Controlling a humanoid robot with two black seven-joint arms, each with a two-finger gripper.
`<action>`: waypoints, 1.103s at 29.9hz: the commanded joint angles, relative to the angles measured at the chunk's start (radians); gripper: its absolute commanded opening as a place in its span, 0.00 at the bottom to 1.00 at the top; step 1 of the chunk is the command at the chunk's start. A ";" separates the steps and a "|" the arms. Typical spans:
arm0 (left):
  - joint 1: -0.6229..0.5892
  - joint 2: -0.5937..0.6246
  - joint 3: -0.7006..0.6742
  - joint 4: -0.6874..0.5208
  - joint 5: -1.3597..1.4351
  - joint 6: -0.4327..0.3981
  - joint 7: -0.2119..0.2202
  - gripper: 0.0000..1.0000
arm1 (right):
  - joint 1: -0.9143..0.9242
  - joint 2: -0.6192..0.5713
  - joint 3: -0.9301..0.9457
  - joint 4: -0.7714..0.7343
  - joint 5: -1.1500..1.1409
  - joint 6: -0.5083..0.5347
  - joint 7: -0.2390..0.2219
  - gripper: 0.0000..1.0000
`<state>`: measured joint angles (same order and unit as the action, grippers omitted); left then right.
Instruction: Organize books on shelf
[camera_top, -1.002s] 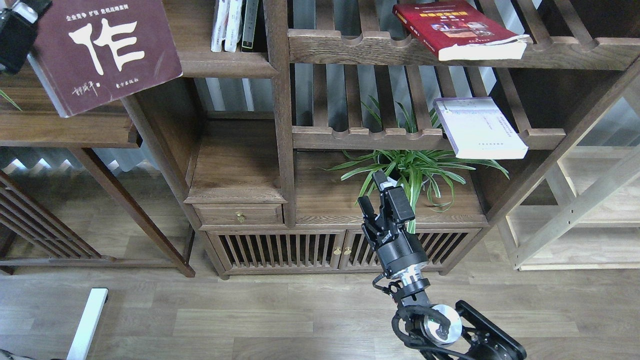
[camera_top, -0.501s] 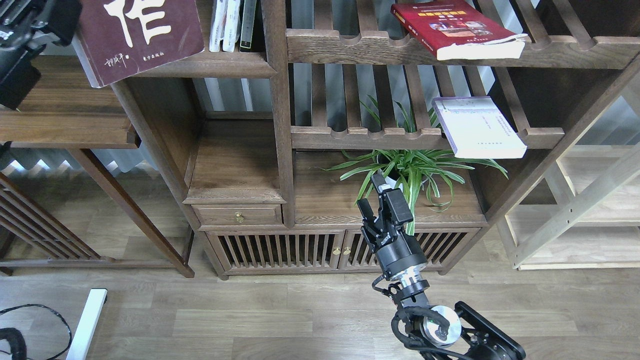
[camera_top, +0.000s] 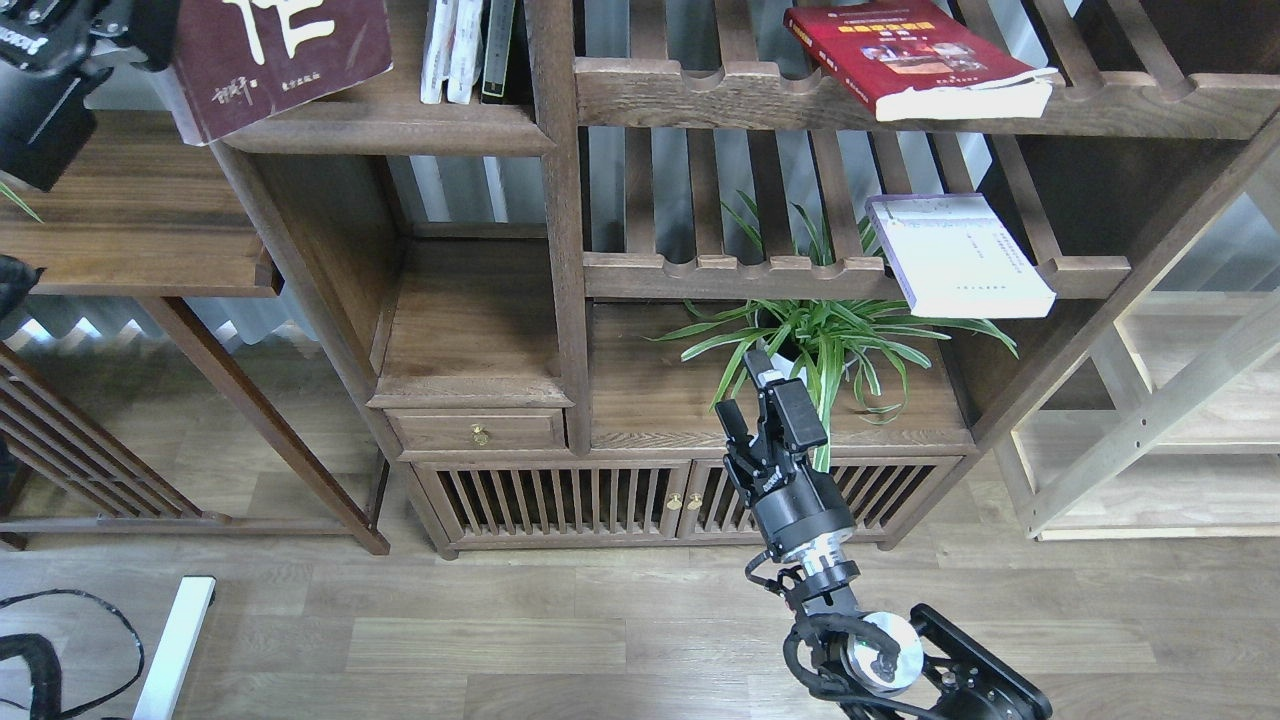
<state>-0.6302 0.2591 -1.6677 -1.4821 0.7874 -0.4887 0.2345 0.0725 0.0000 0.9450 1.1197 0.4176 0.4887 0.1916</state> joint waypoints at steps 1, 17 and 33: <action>-0.023 0.008 0.051 0.003 0.013 0.004 -0.044 0.00 | 0.009 0.000 0.000 0.000 0.000 0.000 0.000 0.98; -0.039 0.011 0.114 0.017 0.118 0.285 -0.179 0.00 | 0.009 0.000 -0.015 0.000 0.000 0.000 -0.001 0.98; -0.104 -0.020 0.344 0.092 0.136 0.628 -0.356 0.00 | 0.003 0.000 -0.012 0.002 0.000 0.000 -0.001 0.98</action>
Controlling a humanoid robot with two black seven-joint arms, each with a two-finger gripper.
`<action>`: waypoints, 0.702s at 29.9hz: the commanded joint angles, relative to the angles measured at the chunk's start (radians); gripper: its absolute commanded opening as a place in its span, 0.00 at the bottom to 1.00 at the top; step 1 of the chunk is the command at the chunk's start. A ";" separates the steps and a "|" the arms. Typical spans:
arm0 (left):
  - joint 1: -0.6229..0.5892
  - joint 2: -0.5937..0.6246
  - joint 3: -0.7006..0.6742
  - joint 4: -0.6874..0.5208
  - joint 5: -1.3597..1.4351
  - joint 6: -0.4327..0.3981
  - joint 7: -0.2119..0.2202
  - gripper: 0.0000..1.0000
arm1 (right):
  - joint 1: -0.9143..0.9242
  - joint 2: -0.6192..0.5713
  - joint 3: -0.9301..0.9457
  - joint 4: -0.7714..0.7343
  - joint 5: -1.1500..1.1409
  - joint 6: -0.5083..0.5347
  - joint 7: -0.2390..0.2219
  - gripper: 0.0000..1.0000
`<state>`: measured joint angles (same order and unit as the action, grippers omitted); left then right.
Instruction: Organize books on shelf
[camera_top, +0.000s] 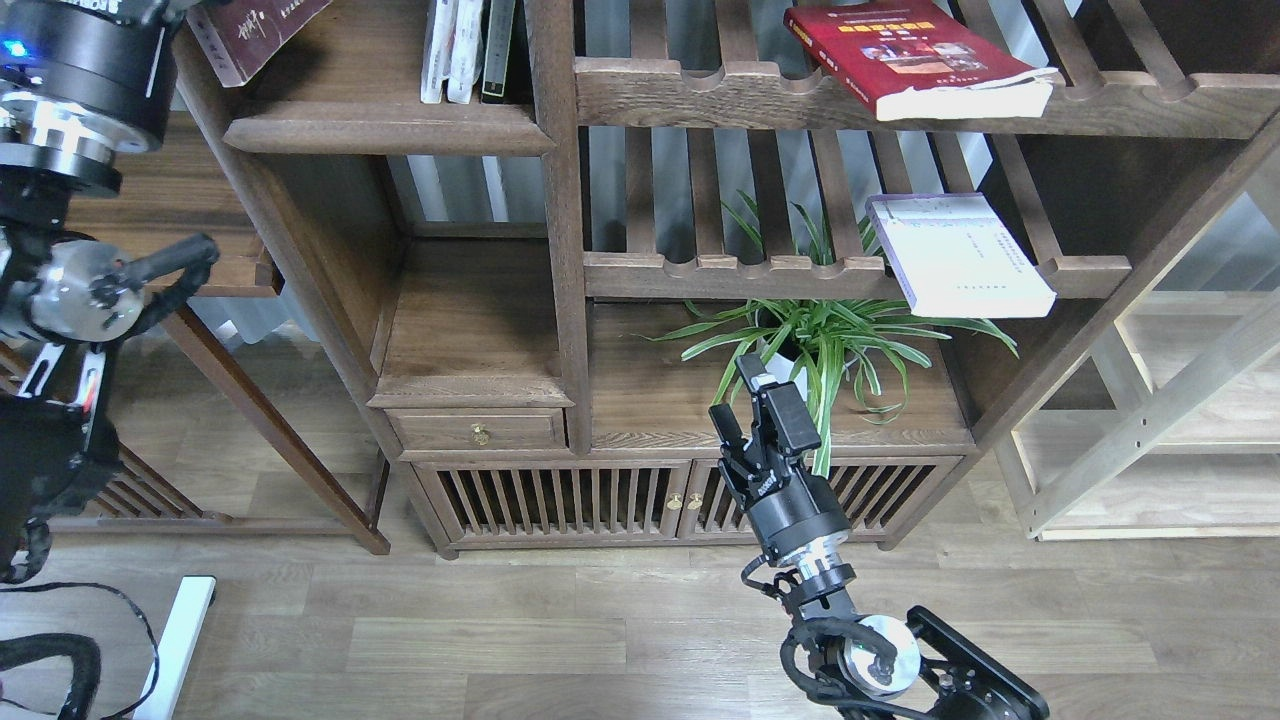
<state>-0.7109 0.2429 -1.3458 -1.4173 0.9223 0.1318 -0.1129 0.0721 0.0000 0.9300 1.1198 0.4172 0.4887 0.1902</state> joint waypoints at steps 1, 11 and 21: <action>-0.036 -0.005 0.031 0.038 0.001 0.011 -0.008 0.00 | 0.003 0.000 0.004 0.002 0.000 0.000 0.002 0.98; -0.223 -0.045 0.174 0.271 -0.011 0.017 -0.036 0.00 | 0.003 0.000 0.016 0.002 0.000 0.000 0.002 0.98; -0.324 -0.100 0.229 0.459 -0.017 0.012 -0.113 0.00 | 0.000 0.000 0.020 0.003 0.000 0.000 0.003 0.98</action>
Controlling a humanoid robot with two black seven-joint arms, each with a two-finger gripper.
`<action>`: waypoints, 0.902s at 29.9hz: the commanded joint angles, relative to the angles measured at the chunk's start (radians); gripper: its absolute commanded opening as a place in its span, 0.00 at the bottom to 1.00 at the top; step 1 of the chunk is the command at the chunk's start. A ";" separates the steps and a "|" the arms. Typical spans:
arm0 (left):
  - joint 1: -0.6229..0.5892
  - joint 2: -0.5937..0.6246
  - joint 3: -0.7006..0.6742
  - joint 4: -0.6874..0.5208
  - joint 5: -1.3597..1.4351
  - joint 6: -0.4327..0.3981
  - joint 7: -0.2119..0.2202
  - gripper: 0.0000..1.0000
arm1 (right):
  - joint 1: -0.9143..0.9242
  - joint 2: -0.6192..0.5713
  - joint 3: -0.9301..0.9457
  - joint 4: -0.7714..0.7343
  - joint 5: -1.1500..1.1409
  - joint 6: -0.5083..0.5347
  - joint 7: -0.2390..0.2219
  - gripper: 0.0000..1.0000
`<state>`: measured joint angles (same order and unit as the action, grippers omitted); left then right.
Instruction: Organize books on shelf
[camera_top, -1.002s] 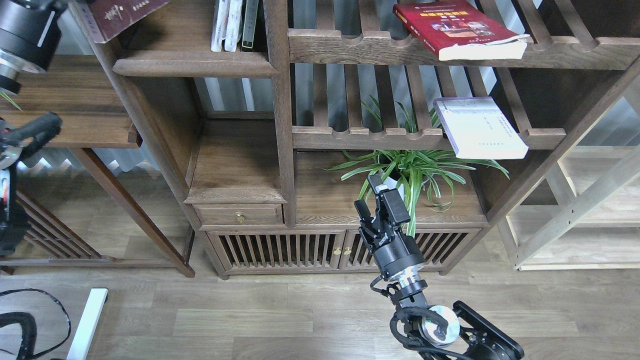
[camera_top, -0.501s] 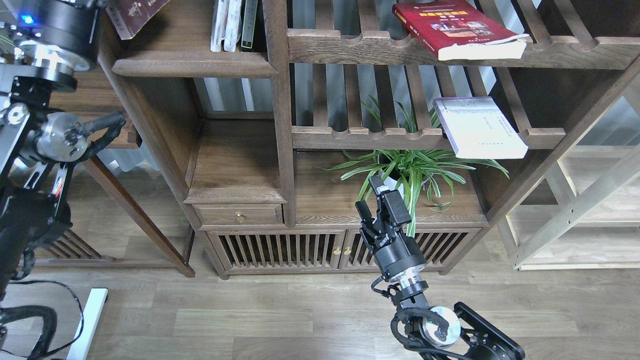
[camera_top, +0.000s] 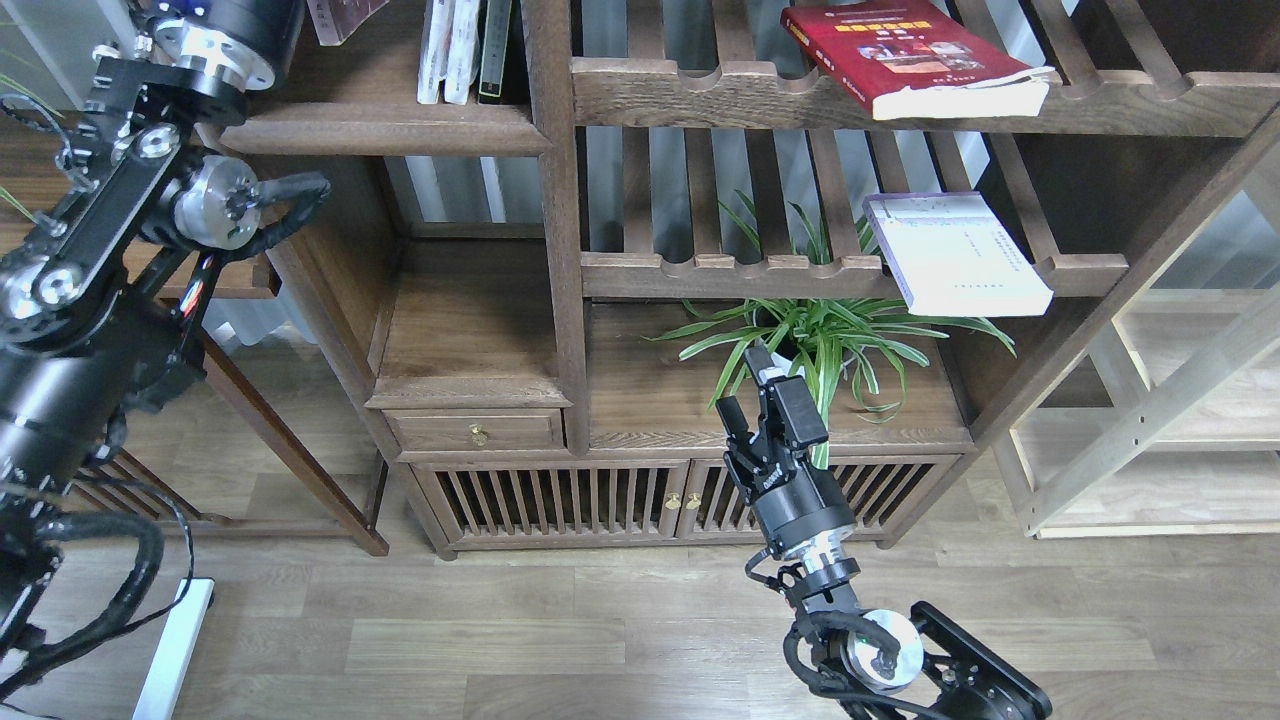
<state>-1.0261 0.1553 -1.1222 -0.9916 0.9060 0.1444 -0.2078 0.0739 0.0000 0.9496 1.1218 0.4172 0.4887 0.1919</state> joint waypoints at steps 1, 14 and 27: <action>-0.009 -0.013 0.007 0.036 -0.001 0.000 -0.025 0.00 | -0.003 0.000 0.000 0.001 0.000 0.000 0.001 0.98; 0.000 -0.010 0.041 0.125 -0.004 -0.002 -0.136 0.00 | -0.019 0.000 -0.003 0.004 0.000 0.000 0.001 0.97; -0.063 -0.046 0.131 0.321 -0.098 -0.009 -0.234 0.00 | -0.040 -0.003 -0.005 0.007 0.000 0.000 0.001 0.97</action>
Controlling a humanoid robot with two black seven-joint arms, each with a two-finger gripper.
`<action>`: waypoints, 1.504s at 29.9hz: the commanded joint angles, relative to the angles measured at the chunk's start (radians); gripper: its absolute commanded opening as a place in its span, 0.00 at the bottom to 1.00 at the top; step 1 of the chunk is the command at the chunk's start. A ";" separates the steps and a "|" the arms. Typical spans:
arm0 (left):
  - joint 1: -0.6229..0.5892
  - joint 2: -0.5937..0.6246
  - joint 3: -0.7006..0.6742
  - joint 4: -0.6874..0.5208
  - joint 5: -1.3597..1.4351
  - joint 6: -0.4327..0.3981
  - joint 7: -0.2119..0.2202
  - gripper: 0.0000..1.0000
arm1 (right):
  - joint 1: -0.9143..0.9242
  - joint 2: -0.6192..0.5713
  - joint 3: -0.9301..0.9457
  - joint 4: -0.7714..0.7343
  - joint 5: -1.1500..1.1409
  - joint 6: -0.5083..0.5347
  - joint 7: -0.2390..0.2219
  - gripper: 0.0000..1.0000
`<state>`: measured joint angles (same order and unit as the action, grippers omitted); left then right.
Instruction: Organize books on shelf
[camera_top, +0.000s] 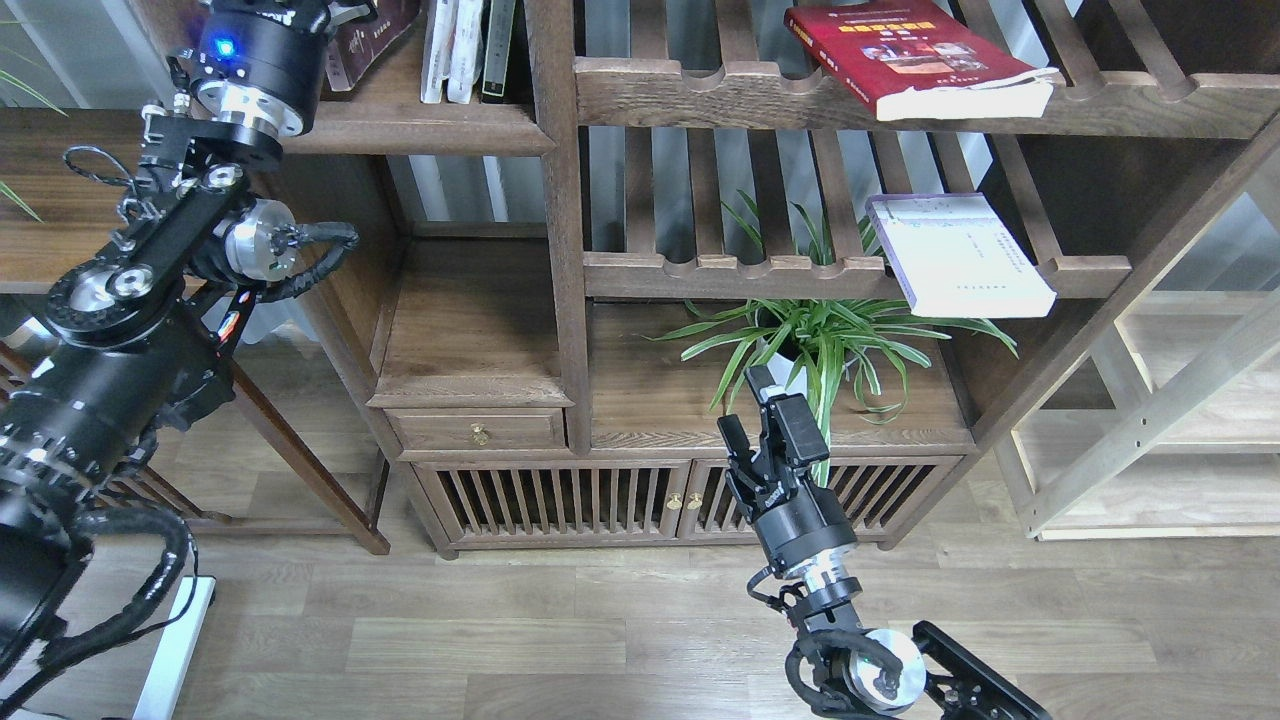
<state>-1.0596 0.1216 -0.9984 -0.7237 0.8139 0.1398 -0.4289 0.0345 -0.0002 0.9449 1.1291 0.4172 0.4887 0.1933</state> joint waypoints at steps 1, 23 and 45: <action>-0.040 -0.022 0.010 0.073 -0.006 -0.011 -0.014 0.00 | -0.001 -0.003 0.000 0.000 0.000 0.000 0.000 0.97; -0.141 -0.086 0.175 0.299 -0.144 -0.023 -0.060 0.00 | -0.001 -0.014 0.006 0.000 0.000 0.000 0.000 0.97; -0.198 -0.114 0.198 0.260 -0.182 -0.009 -0.060 0.33 | -0.002 -0.052 0.020 0.000 0.002 0.000 0.001 0.97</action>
<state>-1.2507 0.0058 -0.7993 -0.4506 0.6318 0.1258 -0.4884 0.0325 -0.0516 0.9649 1.1291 0.4187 0.4887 0.1945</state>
